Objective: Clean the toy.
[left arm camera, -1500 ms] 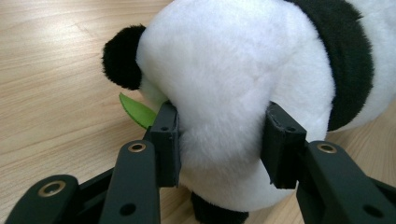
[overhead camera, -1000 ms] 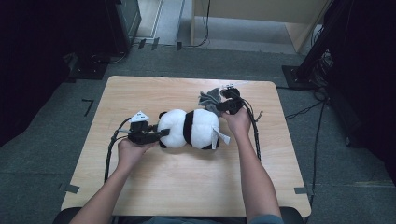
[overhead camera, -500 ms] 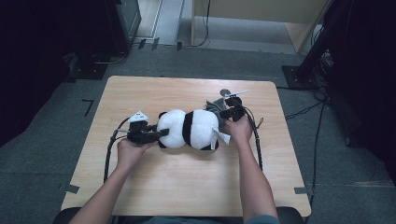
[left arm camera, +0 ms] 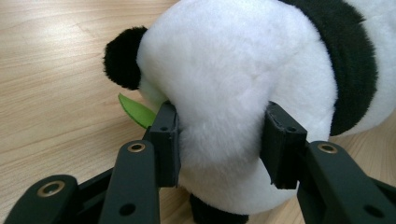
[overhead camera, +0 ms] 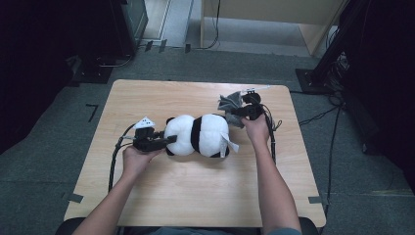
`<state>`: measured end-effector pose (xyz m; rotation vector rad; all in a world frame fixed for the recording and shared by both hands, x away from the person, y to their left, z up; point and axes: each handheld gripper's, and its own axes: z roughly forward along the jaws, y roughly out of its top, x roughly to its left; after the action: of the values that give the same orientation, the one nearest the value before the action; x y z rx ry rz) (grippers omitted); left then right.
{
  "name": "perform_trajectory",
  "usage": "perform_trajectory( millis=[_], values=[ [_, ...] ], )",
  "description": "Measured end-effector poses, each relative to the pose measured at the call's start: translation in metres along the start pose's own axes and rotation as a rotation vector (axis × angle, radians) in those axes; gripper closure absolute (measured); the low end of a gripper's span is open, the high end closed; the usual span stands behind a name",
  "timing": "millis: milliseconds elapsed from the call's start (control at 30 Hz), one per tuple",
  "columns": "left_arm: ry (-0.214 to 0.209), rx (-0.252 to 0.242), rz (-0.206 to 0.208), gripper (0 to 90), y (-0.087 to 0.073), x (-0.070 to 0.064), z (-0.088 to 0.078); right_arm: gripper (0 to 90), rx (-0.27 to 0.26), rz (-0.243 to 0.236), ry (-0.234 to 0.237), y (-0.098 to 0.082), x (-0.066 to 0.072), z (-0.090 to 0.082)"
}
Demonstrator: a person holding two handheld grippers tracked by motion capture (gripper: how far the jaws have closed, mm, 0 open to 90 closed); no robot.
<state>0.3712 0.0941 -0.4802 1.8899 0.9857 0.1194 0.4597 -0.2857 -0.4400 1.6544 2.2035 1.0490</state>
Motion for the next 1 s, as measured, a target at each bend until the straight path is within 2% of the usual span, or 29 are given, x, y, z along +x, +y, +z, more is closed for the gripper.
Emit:
perform_trajectory(
  millis=[33,67,233,400,667,1000],
  values=[
    [-0.001,0.0,-0.001,55.0,0.0,0.0,0.0,74.5,-0.012,0.0,0.011,0.004,0.003,-0.003],
    [-0.001,0.0,-0.001,55.0,0.0,0.0,0.0,74.5,-0.007,-0.014,0.013,0.01,0.008,-0.007],
    [-0.001,0.001,-0.001,54.9,0.0,0.0,0.0,74.5,-0.05,-0.08,0.02,0.028,0.032,-0.019],
    [0.0,0.001,-0.002,54.9,0.0,0.0,-0.001,74.5,-0.054,-0.128,0.024,0.043,0.055,-0.025],
    [0.004,0.003,-0.001,54.9,0.0,-0.001,-0.001,74.4,-0.037,-0.161,0.068,0.059,0.091,-0.019],
    [0.005,0.001,-0.002,54.9,0.001,-0.001,-0.001,74.3,-0.028,-0.225,0.152,0.074,0.147,-0.007]
  ],
)
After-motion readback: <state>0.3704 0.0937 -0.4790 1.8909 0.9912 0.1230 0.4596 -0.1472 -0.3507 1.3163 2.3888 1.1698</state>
